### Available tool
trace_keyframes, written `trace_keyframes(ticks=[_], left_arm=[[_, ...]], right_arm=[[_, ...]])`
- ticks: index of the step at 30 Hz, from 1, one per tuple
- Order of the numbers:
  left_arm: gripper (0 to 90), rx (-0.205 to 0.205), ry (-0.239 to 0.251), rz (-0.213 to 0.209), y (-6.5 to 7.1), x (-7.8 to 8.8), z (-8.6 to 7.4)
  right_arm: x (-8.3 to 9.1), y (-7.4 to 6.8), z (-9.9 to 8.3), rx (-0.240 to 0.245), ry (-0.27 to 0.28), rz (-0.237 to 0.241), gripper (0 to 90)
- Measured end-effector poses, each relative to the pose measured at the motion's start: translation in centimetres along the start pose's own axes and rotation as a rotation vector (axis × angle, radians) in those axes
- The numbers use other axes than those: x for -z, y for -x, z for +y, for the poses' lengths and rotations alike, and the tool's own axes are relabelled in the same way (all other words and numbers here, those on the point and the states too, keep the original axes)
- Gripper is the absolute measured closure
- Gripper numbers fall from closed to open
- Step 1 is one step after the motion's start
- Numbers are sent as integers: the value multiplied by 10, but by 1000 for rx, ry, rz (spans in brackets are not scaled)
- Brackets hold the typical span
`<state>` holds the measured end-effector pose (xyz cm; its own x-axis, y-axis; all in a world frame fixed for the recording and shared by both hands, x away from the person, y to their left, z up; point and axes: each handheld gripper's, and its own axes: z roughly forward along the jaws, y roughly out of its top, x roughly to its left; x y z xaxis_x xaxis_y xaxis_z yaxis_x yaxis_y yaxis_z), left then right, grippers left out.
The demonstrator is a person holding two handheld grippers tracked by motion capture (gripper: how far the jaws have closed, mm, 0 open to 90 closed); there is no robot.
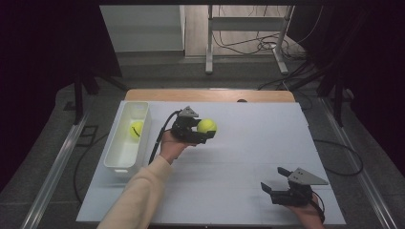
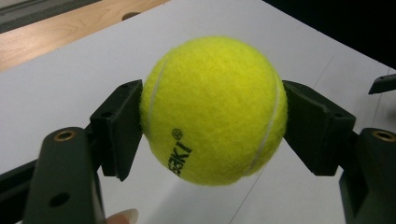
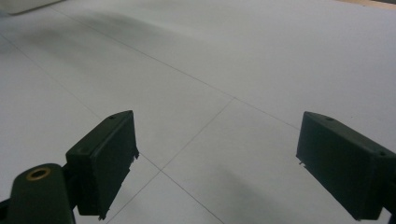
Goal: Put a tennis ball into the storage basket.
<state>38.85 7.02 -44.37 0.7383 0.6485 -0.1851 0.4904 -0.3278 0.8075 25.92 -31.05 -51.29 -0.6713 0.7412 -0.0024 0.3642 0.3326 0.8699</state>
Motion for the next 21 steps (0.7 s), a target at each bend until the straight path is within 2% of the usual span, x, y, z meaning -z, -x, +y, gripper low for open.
trace_keyframes(ticks=[21], left_arm=[[266, -10, 31, 6, 2, 21, -1]], right_arm=[[0, 0, 0, 1, -1, -1, 125]])
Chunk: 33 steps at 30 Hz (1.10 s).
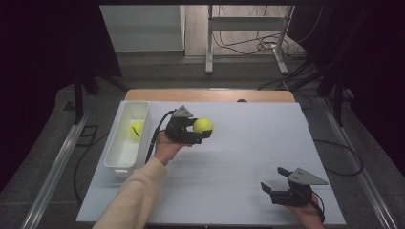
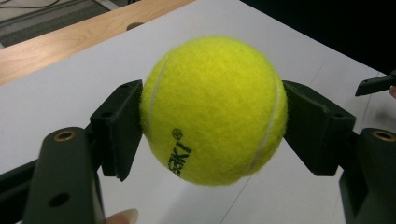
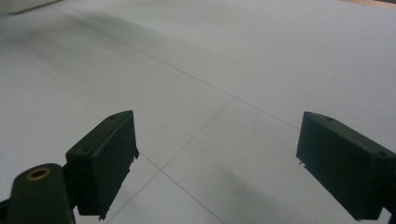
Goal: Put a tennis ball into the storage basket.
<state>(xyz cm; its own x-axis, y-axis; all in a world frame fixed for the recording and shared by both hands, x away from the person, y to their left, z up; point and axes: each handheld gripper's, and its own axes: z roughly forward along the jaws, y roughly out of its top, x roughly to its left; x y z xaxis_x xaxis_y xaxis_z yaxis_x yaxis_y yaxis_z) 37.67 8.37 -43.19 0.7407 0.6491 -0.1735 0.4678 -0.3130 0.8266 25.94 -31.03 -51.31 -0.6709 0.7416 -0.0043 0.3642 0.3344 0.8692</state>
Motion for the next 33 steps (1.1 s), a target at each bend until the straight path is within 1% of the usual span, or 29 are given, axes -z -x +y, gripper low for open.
trace_keyframes(ticks=[11, 19, 33], left_arm=[[266, -2, 8, -4, 2, 5, 1], [266, 0, 27, -2, 2, 15, 2], [266, 3, 34, 9, 2, 26, -1]], right_arm=[[1, 0, 0, -1, 5, 1, 126], [1, 0, 0, 0, 3, -2, 125], [1, 0, 0, 1, 6, -1, 125]])
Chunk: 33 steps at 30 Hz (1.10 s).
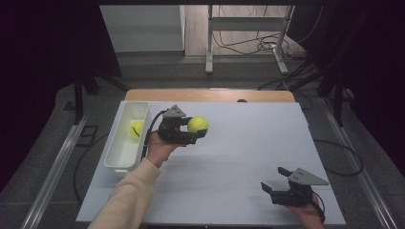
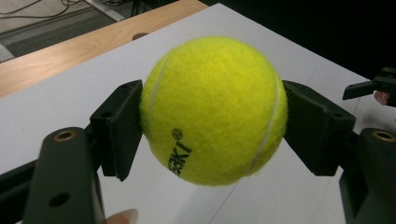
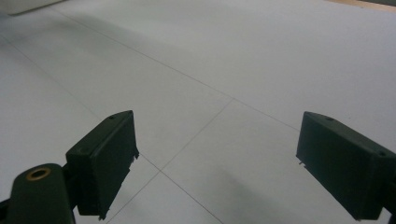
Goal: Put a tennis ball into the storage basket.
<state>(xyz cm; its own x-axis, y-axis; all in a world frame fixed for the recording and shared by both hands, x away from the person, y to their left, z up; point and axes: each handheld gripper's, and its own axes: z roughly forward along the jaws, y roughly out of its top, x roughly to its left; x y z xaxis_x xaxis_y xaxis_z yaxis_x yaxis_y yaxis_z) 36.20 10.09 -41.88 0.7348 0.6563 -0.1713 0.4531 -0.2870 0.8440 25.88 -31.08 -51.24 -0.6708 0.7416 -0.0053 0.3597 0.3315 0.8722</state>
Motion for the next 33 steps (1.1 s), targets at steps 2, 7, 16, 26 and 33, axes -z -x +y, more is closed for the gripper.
trace_keyframes(ticks=[2, 7, 16, 26, 33], left_arm=[[266, 0, 0, 2, 0, 2, -1], [266, 5, 11, 6, -1, 8, -3], [266, 12, 17, 14, -3, 15, -6], [266, 13, 28, 37, -5, 25, -9], [266, 16, 28, 46, -8, 29, -12]], right_arm=[[0, 0, 0, -1, -1, 0, 125], [0, 0, 0, 1, -2, 1, 125], [0, 0, 0, 0, -1, -2, 126], [0, 0, 0, 0, -1, -1, 126], [0, 0, 0, 3, -1, -1, 126]])
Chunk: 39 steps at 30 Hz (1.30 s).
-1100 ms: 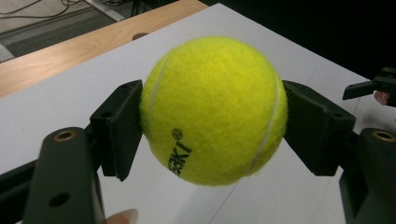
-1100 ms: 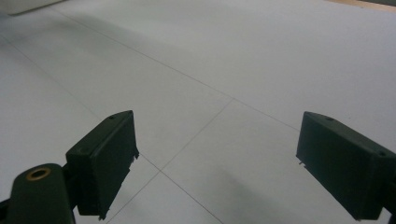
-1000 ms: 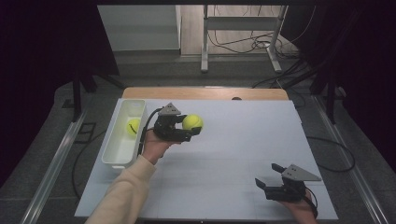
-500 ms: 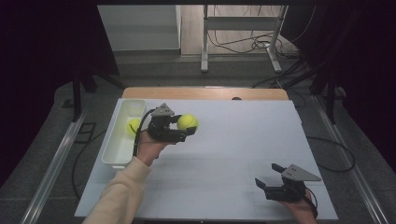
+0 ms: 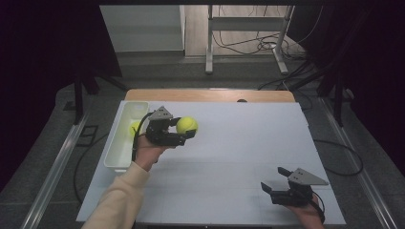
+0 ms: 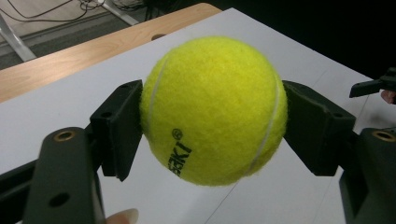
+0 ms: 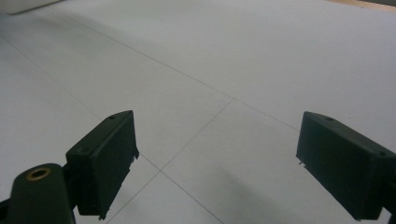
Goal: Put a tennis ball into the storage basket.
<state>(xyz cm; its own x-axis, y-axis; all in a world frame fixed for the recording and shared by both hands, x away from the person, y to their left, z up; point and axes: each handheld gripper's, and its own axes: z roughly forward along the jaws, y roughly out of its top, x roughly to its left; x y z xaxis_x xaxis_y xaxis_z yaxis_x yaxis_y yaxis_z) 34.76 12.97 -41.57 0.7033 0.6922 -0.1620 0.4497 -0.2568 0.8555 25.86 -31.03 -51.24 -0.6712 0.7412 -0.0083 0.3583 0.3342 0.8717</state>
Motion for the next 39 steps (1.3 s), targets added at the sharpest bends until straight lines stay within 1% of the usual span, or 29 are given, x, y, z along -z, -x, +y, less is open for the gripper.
trace_keyframes(ticks=[1, 8, 20, 26, 31, 39], left_arm=[[266, -1, 2, 6, 0, 1, 0], [266, 0, 7, 7, -2, 5, -2], [266, 10, 7, 24, -7, 12, -6], [266, 11, 21, 32, -8, 21, -9], [266, 18, 29, 50, -11, 28, -11], [266, 24, 34, 66, -15, 35, -15]], right_arm=[[0, 0, 0, 0, 0, 0, 126], [0, 0, 0, -2, 1, -3, 126], [0, 0, 0, -3, 1, -3, 126], [0, 0, 0, -5, 1, -5, 126], [0, 1, 0, -5, 0, -6, 126], [0, 1, 0, -5, -2, -7, 126]])
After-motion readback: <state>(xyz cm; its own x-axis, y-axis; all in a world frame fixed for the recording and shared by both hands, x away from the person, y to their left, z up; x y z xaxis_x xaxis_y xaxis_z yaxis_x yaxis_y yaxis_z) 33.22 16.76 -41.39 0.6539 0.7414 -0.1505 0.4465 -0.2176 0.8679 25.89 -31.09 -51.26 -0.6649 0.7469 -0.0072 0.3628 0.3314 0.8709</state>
